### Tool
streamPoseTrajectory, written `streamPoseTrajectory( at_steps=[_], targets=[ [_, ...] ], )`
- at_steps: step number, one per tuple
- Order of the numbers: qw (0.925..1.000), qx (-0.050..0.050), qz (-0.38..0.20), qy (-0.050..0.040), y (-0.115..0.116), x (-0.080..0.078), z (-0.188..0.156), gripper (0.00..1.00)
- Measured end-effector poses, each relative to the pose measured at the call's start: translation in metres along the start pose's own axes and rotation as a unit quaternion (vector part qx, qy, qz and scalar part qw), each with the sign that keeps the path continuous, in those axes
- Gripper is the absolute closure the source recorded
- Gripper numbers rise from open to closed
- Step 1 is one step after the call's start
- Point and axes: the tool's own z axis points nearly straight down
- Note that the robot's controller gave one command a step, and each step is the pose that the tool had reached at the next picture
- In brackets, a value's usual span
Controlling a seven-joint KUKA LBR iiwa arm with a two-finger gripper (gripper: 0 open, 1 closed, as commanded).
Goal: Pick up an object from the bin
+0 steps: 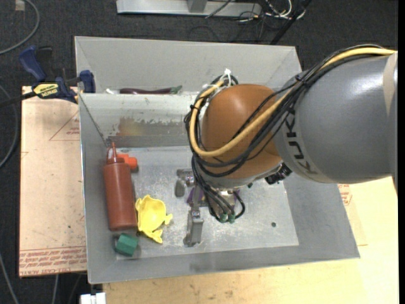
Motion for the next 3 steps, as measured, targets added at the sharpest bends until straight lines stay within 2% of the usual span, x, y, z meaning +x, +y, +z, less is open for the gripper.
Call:
streamPoseTrajectory(
  at_steps=[1,2,3],
  targets=[
    [1.0000,-0.001,0.002,-0.0041,-0.001,-0.002,-0.004,0.00],
    [1.0000,-0.002,0.002,-0.0072,0.001,-0.008,0.035,0.00],
    [0.9980,-0.001,-0.064,-0.0034,-0.005,-0.021,0.080,0.00]
  ],
)
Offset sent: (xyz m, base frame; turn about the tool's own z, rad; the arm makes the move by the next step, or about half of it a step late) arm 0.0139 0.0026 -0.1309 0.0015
